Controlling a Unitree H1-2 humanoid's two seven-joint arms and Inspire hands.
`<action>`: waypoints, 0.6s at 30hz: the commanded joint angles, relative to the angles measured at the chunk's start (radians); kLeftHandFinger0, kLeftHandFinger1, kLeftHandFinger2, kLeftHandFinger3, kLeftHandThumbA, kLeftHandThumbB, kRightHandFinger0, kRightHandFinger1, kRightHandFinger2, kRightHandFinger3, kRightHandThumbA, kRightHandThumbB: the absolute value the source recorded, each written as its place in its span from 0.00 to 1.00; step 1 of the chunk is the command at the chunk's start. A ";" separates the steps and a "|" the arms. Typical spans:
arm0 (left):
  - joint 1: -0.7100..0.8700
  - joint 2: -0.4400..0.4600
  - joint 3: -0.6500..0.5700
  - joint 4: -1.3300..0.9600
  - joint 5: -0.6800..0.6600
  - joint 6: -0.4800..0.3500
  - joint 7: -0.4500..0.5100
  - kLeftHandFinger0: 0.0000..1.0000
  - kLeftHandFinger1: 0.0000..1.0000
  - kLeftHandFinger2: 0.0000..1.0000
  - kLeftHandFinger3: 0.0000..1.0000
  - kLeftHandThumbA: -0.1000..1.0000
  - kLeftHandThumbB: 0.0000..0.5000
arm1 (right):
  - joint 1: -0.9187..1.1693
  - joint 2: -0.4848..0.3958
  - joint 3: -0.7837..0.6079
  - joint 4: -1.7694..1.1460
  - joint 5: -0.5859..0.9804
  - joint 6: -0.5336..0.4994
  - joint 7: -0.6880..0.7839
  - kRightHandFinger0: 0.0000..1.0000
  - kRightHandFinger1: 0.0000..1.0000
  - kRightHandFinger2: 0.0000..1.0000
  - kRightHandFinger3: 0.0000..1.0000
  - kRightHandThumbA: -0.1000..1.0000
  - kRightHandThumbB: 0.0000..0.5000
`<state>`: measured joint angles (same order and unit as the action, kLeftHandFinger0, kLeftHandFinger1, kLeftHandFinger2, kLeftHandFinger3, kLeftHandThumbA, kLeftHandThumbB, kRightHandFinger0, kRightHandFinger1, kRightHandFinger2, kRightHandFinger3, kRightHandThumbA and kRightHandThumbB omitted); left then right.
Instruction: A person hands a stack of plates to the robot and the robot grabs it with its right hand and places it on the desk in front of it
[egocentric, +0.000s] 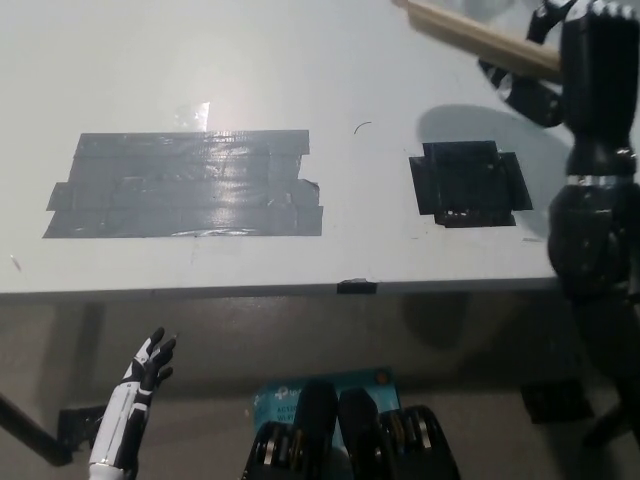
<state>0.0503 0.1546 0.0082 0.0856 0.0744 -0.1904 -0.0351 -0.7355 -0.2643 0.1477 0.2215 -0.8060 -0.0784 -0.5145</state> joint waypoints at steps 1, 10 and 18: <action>0.004 0.018 -0.005 -0.018 0.010 -0.030 -0.010 0.98 1.00 0.96 1.00 1.00 0.30 | -0.079 -0.051 -0.008 -0.056 -0.036 -0.015 0.001 0.00 0.00 0.15 0.01 0.92 0.00; 0.017 0.012 -0.007 -0.017 0.013 -0.035 -0.006 0.97 1.00 0.95 1.00 1.00 0.28 | -0.068 -0.099 0.076 0.114 -0.086 -0.084 -0.037 0.00 0.00 0.06 0.08 0.89 0.02; 0.017 0.007 -0.007 -0.018 0.009 -0.037 -0.005 0.98 1.00 0.96 1.00 1.00 0.29 | -0.103 -0.091 0.194 0.377 -0.169 -0.070 -0.123 0.00 0.00 0.05 0.04 0.85 0.05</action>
<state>0.0601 0.1539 0.0063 0.0867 0.0770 -0.1926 -0.0350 -0.7563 -0.3442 0.2851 0.4797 -0.8937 -0.1185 -0.5248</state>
